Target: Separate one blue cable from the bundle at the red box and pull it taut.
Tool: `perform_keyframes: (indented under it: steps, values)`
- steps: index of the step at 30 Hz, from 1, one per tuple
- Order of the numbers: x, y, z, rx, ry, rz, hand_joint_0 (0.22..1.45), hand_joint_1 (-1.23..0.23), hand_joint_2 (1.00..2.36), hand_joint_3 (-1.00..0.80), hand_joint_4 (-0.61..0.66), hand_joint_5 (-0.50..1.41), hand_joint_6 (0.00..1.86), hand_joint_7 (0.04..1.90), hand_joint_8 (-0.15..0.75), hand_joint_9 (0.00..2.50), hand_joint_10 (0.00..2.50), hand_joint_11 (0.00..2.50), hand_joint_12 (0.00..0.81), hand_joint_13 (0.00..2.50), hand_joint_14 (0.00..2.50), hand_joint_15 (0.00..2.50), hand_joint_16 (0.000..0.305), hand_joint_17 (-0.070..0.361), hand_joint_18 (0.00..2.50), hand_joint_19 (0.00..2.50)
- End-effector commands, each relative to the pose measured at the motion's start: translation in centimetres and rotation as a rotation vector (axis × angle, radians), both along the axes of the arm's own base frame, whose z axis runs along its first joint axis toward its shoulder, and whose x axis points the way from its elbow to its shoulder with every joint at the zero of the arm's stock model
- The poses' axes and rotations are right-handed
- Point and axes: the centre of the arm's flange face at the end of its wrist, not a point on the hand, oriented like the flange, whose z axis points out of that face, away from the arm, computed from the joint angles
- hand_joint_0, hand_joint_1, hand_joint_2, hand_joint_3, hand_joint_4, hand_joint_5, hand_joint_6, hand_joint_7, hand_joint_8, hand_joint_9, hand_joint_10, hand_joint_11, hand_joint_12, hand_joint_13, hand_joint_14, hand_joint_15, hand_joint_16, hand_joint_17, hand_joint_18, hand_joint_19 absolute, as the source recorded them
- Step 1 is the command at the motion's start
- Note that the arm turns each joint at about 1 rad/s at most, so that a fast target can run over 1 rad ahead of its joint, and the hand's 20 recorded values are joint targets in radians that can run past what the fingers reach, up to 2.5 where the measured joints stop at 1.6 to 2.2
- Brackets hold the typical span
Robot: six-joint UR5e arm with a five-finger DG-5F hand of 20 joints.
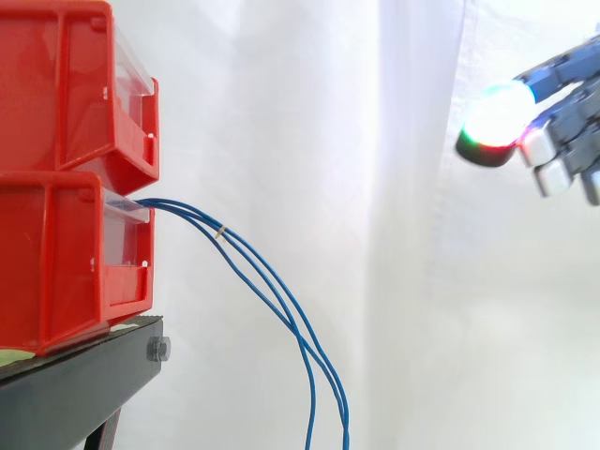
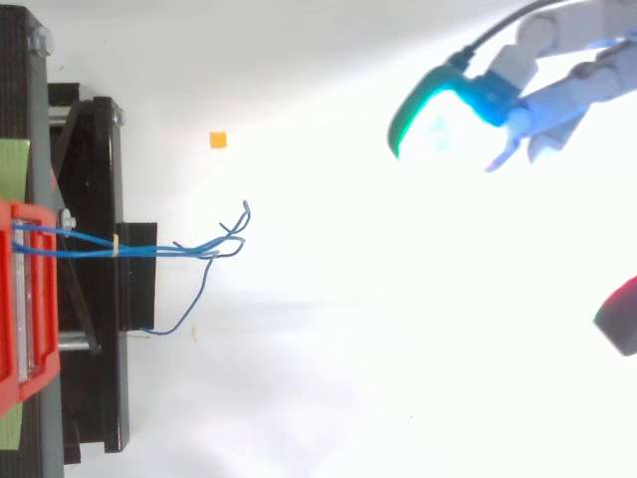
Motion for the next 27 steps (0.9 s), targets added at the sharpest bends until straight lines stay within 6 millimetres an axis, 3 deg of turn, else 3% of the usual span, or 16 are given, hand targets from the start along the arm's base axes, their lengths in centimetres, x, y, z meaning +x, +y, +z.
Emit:
perform_keyframes:
  steps: [1,5,9,13,21,25,27]
  values:
    - [1.5,0.7,-0.9,-0.023,-0.044,-0.006,0.5,-0.66,1.0,-0.5,0.28,-0.21,0.5,0.83,0.334,0.67,0.01,0.47,0.31,0.7,0.01,0.44,0.034,0.076,0.71,0.62]
    - [2.2,1.1,-0.9,-0.063,-0.078,-0.057,0.51,-0.66,1.0,-0.5,0.28,-0.21,0.5,0.84,0.335,0.67,0.01,0.47,0.309,0.69,0.01,0.44,0.034,0.076,0.7,0.62]
    - [4.3,2.0,-3.8,-0.104,-0.082,-0.103,0.51,-0.65,1.0,-0.5,0.28,-0.21,0.5,0.84,0.337,0.67,0.01,0.47,0.309,0.69,0.01,0.44,0.034,0.076,0.7,0.62]
    - [5.3,2.5,-5.1,-0.069,-0.095,-0.091,0.51,-0.65,1.0,-0.5,0.29,-0.2,0.5,0.84,0.341,0.68,0.01,0.49,0.308,0.69,0.01,0.44,0.034,0.076,0.7,0.62]
    - [5.5,2.8,-5.3,-0.086,-0.092,-0.113,0.51,-0.64,1.0,-0.5,0.3,-0.2,0.5,0.84,0.344,0.68,0.01,0.49,0.31,0.68,0.01,0.45,0.034,0.076,0.68,0.62]
    - [5.9,2.9,-6.3,-0.095,-0.08,-0.11,0.51,-0.64,1.0,-0.5,0.3,-0.2,0.5,0.85,0.343,0.68,0.01,0.5,0.308,0.68,0.01,0.45,0.034,0.076,0.67,0.63]
    - [6.6,3.0,-8.0,-0.093,-0.072,-0.109,0.51,-0.64,1.0,-0.5,0.3,-0.2,0.5,0.85,0.343,0.68,0.01,0.5,0.31,0.68,0.01,0.45,0.034,0.076,0.67,0.63]
